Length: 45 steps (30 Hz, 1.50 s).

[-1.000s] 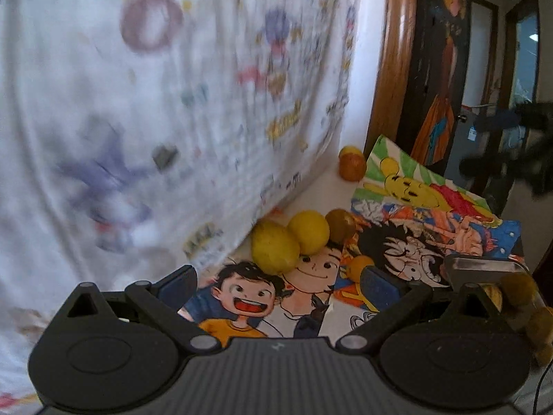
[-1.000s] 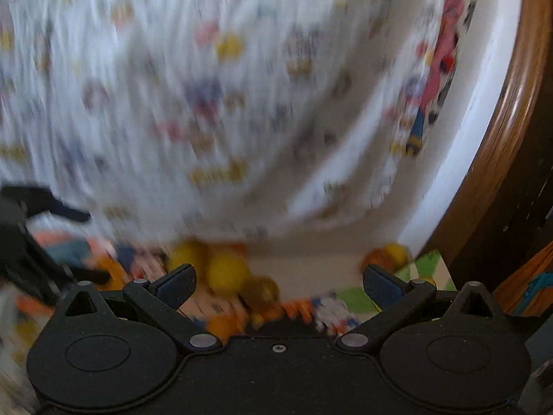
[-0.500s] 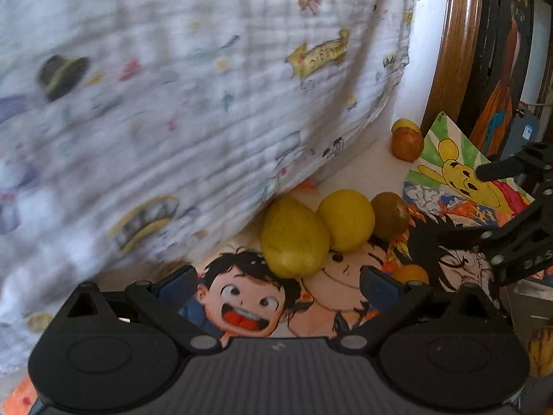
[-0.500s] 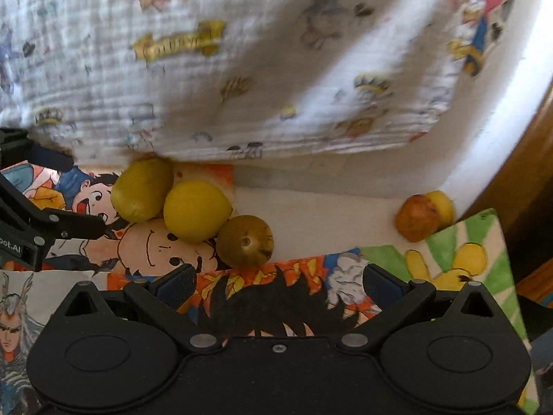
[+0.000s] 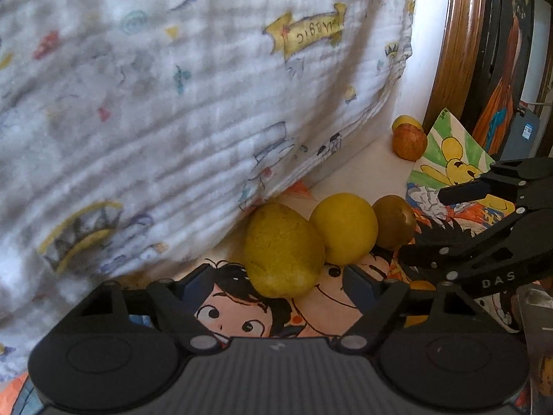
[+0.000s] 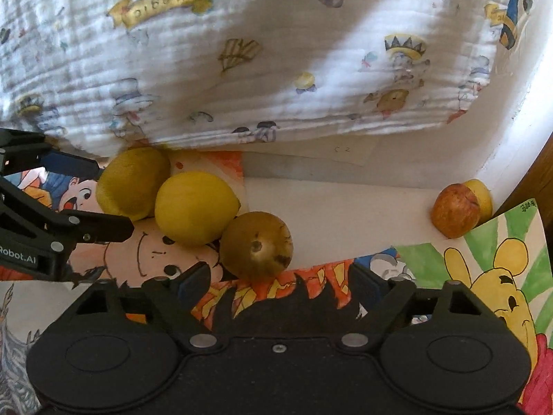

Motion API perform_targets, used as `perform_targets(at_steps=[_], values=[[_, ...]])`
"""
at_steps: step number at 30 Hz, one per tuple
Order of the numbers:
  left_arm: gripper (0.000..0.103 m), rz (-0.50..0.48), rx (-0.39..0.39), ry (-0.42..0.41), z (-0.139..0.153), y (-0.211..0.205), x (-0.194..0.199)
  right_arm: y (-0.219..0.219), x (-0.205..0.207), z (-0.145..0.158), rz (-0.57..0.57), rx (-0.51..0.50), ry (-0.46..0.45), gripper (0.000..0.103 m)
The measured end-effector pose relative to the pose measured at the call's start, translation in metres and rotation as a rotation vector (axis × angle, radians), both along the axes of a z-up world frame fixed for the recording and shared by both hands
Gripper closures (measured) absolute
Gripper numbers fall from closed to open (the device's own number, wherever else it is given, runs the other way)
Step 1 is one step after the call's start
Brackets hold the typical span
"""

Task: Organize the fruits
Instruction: 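Grasp the large yellow pear with the left tool while the right tool grasps a brown round fruit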

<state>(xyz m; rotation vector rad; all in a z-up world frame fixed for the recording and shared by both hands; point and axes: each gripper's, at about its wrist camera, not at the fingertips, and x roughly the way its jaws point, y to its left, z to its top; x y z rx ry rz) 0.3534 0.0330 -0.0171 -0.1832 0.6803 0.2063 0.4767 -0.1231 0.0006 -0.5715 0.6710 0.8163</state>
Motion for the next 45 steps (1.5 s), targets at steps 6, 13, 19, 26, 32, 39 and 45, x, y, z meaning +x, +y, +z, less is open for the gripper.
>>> perform_targets(at_steps=[6, 13, 19, 26, 32, 39, 45], values=[[0.022, 0.014, -0.003, -0.003, -0.002, 0.002, 0.007, 0.007, 0.007, -0.007, 0.002, -0.002, 0.007, 0.023], [0.031, 0.019, -0.023, -0.005, -0.004, 0.003, 0.015, 0.013, 0.014, -0.015, -0.002, -0.002, 0.008, 0.025], [0.034, 0.022, -0.039, -0.013, -0.005, 0.004, 0.017, 0.017, 0.013, -0.016, 0.005, 0.012, 0.005, 0.033], [0.042, 0.027, -0.076, -0.032, -0.006, 0.011, 0.014, 0.019, 0.010, -0.015, 0.002, 0.026, 0.009, 0.041], [0.044, 0.027, -0.088, -0.039, -0.007, 0.013, 0.011, 0.021, 0.004, -0.014, 0.004, 0.023, 0.014, 0.050], [0.044, -0.019, -0.099, -0.040, -0.007, 0.014, -0.004, 0.018, -0.002, -0.010, -0.021, 0.021, 0.029, 0.051], [0.044, -0.067, -0.173, -0.046, -0.006, 0.015, -0.023, 0.011, -0.016, -0.001, -0.035, 0.042, 0.048, 0.052]])
